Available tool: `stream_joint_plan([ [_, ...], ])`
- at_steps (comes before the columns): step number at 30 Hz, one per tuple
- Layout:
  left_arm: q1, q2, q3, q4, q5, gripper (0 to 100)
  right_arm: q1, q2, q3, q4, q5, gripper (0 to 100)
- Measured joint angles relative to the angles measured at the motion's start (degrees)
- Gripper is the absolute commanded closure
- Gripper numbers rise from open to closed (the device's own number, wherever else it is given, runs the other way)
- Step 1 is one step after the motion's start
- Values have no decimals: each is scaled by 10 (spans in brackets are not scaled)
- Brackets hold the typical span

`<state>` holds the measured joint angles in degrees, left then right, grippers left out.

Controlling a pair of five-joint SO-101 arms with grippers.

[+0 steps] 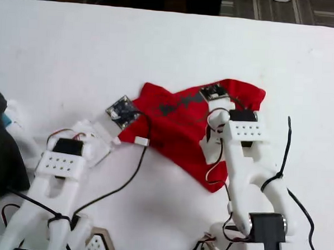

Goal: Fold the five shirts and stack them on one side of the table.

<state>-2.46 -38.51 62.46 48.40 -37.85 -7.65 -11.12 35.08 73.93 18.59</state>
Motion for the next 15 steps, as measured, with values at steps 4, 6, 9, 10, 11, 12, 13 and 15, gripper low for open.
stream_joint_plan([
  [4, 0, 0, 0, 0, 0, 976, 0, 0, 0, 0, 0, 827],
  [6, 0, 0, 0, 0, 0, 976, 0, 0, 0, 0, 0, 849],
  [9, 0, 0, 0, 0, 0, 976, 0, 0, 0, 0, 0, 849],
  [10, 0, 0, 0, 0, 0, 976, 0, 0, 0, 0, 0, 843],
  [11, 0, 0, 0, 0, 0, 976, 0, 0, 0, 0, 0, 840],
  [12, 0, 0, 0, 0, 0, 976, 0, 0, 0, 0, 0, 839],
  [13, 0, 0, 0, 0, 0, 976, 0, 0, 0, 0, 0, 839],
  [15, 0, 0, 0, 0, 0, 976, 0, 0, 0, 0, 0, 839],
])
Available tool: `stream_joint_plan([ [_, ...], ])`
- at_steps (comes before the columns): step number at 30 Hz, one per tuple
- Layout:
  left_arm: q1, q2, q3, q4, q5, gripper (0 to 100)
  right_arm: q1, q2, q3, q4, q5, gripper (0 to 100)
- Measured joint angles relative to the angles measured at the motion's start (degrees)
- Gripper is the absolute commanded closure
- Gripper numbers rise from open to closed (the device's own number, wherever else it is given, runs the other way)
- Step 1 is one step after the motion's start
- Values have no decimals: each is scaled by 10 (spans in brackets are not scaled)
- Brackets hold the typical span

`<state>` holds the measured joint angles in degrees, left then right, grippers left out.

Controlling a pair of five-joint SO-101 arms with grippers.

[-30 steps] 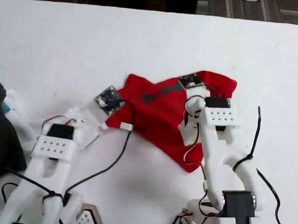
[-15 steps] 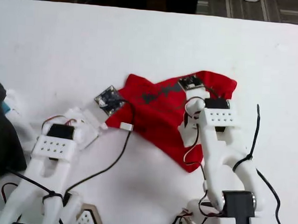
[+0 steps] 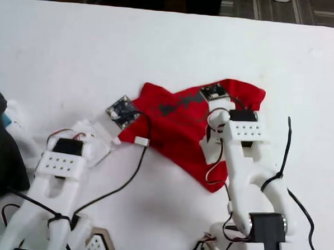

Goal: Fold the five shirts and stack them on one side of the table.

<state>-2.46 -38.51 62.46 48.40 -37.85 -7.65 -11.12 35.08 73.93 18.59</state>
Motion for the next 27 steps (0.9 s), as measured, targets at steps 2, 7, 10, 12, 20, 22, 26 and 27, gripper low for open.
stream_joint_plan([
  [2, 0, 0, 0, 0, 0, 976, 0, 0, 0, 0, 0, 839],
  [7, 0, 0, 0, 0, 0, 976, 0, 5, 0, 0, 0, 839],
  [10, 0, 0, 0, 0, 0, 976, 0, 36, 0, -11, 0, 839],
  [12, 0, 0, 0, 0, 0, 976, 0, 50, 0, -23, 0, 839],
  [20, 0, 0, 0, 0, 0, 976, -1, 54, 0, -32, 0, 861],
  [22, 0, 0, 0, 0, 0, 976, -1, 54, 0, -32, 0, 906],
  [26, 0, 0, 0, 0, 0, 976, -1, 54, 0, -32, 0, 930],
  [27, 0, 0, 0, 0, 0, 976, 0, 54, 0, -32, 0, 923],
])
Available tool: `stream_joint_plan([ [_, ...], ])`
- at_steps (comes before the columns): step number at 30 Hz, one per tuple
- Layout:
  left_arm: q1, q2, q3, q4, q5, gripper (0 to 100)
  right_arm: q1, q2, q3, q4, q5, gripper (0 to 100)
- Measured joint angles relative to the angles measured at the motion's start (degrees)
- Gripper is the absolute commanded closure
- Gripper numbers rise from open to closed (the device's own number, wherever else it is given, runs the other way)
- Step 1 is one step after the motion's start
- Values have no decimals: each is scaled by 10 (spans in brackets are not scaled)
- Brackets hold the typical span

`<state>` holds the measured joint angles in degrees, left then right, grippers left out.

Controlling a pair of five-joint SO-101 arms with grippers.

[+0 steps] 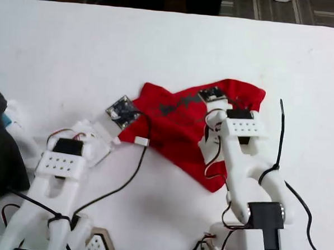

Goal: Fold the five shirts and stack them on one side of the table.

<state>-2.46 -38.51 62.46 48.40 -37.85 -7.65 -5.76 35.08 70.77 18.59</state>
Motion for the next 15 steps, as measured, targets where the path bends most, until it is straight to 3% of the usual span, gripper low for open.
stream_joint_plan([
  [15, 0, 0, 0, 0, 0, 976, 0, 5, 0, 1, 0, 836],
])
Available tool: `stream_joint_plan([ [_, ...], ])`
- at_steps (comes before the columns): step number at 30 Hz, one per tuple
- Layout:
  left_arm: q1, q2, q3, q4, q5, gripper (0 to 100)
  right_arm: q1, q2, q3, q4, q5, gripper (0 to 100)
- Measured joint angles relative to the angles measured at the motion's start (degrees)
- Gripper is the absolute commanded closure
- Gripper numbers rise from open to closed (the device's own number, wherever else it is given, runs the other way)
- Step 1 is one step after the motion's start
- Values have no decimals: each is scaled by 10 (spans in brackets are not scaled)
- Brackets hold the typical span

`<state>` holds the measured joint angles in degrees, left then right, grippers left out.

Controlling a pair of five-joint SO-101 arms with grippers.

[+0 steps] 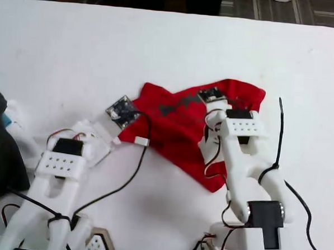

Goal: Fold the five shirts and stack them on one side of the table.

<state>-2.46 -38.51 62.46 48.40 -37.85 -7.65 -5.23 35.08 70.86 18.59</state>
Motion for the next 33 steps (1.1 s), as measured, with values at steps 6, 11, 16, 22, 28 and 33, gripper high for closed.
stream_joint_plan([
  [6, 0, 0, 0, 0, 0, 976, 0, 0, 0, 0, 0, 837],
  [11, 0, 0, 0, 0, 0, 976, 0, 0, 0, 0, 0, 837],
  [16, 0, 0, 0, 0, 0, 976, 0, 0, 0, 0, 0, 837],
  [22, 0, 0, 0, 0, 0, 976, -30, 0, 0, 0, -1, 837],
  [28, 0, 0, 0, 0, 0, 976, -42, 0, 0, 0, -21, 837],
  [33, 0, 0, 0, 0, 0, 976, -42, 0, 0, 0, -21, 837],
])
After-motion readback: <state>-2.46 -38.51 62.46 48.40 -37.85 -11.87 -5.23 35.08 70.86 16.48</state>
